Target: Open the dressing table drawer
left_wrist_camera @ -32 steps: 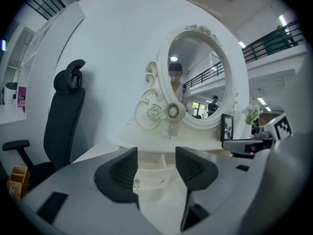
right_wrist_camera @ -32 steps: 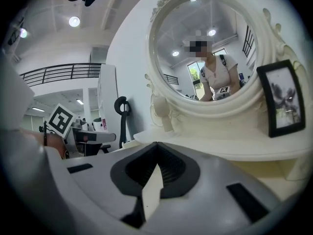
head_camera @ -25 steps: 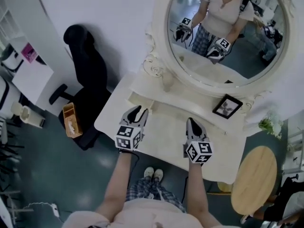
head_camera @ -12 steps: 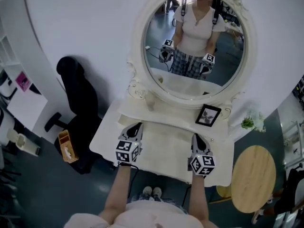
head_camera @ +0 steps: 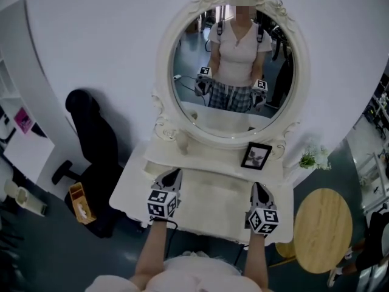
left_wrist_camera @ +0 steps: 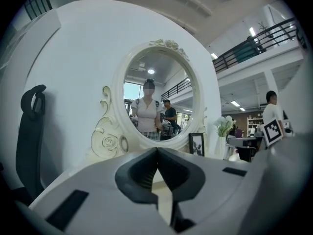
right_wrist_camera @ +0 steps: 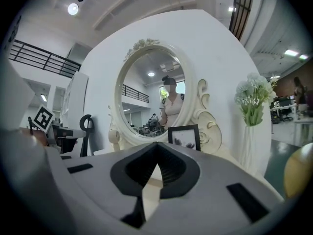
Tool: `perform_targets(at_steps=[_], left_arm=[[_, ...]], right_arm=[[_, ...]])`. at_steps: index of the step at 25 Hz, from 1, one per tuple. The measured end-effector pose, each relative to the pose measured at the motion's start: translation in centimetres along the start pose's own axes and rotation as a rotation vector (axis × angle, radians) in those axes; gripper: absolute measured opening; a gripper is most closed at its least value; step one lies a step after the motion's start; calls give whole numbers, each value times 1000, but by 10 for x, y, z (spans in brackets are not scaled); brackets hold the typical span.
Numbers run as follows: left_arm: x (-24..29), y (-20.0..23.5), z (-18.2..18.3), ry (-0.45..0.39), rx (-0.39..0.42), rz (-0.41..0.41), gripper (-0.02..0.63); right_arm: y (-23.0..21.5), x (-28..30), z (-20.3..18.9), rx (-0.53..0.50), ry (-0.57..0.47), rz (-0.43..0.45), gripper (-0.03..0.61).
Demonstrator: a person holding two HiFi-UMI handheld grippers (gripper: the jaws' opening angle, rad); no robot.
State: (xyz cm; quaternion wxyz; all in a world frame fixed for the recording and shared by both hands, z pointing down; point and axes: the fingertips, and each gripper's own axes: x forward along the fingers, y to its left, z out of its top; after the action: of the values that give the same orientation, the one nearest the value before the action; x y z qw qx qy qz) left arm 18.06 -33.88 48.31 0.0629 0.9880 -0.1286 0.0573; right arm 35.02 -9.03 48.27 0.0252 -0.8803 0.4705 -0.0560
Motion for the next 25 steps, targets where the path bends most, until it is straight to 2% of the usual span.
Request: perform_targets(at_steps=[10, 25], left_arm=[[7, -4, -5, 11, -6, -11, 28], [3, -12, -9, 23, -9, -14, 26]], right_arm=[[-6, -1, 2, -37, 12, -8, 15], [-10, -7, 0, -34, 21, -4, 15]])
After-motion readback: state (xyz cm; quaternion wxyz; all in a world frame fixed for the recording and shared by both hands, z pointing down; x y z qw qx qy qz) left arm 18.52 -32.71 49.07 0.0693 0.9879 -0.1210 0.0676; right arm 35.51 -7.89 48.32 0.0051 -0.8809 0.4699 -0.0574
